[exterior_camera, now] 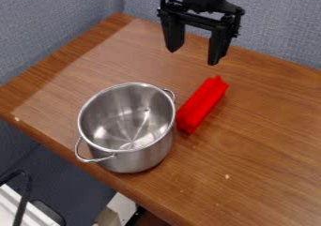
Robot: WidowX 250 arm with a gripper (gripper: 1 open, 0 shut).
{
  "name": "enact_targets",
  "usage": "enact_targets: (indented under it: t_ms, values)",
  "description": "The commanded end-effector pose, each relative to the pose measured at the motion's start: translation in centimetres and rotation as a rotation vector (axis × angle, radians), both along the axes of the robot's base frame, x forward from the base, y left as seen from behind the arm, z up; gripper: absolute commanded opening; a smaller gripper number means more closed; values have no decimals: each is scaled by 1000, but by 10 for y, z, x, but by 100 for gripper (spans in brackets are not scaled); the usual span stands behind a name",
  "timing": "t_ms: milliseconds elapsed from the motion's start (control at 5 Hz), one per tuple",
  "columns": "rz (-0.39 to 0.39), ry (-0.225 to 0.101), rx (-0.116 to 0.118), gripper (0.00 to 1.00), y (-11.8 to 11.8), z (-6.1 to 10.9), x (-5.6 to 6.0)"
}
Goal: Put the red object in the metal pot
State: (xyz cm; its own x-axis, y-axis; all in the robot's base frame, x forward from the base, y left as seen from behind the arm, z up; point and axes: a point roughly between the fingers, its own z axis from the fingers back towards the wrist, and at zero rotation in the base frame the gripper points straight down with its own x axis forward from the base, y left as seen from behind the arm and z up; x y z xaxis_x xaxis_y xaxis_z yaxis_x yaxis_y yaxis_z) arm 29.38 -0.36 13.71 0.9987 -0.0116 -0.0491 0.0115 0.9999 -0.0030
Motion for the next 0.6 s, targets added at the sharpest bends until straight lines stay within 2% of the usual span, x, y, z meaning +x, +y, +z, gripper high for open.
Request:
enact_targets:
  t_ms: [0, 400]
  values:
    - [-1, 16, -1, 100, -1, -6, 0]
    - [-30, -32, 9, 100, -3, -36, 16]
